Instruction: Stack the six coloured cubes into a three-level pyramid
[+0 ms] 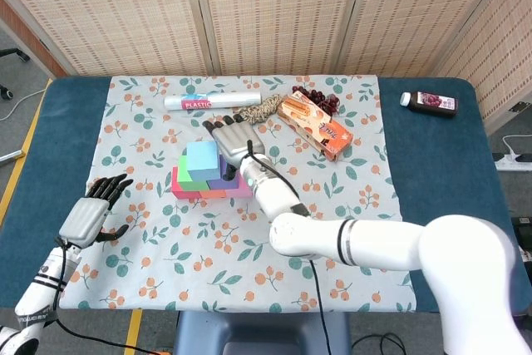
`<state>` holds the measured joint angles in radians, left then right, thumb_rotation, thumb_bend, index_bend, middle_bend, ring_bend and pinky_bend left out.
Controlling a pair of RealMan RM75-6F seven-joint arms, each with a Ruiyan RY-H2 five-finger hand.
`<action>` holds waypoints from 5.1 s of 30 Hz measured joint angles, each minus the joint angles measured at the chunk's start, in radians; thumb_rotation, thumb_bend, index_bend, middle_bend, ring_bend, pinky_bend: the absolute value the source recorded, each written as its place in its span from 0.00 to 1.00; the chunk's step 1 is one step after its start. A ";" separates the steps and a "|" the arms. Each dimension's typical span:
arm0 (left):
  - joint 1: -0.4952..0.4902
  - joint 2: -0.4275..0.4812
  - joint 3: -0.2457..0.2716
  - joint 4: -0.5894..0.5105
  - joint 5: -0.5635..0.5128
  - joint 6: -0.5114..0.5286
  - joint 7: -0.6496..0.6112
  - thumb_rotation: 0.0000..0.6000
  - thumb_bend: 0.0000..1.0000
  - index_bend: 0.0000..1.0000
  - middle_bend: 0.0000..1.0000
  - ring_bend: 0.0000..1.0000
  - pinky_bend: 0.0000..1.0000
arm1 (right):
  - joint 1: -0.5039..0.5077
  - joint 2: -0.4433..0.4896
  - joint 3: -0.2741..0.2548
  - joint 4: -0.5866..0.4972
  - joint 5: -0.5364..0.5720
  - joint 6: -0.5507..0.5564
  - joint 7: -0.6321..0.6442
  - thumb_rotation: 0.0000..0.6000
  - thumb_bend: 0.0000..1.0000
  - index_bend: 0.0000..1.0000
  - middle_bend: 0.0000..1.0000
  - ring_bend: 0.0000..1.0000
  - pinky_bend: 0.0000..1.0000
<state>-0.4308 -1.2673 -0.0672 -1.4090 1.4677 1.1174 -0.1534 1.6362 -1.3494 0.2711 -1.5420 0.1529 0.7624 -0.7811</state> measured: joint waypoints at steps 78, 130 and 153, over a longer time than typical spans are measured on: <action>-0.207 -0.121 -0.013 0.042 -0.135 -0.211 0.299 1.00 0.30 0.00 0.00 0.00 0.00 | -0.400 -0.136 -0.187 0.111 -0.865 -0.144 0.444 1.00 0.03 0.00 0.00 0.00 0.00; -0.231 -0.124 0.004 0.035 -0.166 -0.225 0.331 1.00 0.30 0.00 0.00 0.00 0.00 | -0.401 -0.153 -0.182 0.111 -0.844 -0.113 0.431 1.00 0.03 0.00 0.00 0.00 0.00; -0.154 -0.117 0.031 0.082 -0.191 -0.192 0.275 1.00 0.31 0.00 0.00 0.00 0.00 | -0.440 0.020 -0.249 0.001 -0.734 -0.101 0.396 1.00 0.03 0.00 0.00 0.00 0.00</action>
<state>-0.5849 -1.3848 -0.0360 -1.3268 1.2769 0.9252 0.1213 1.1958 -1.3294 0.0223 -1.5409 -0.5813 0.6614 -0.3851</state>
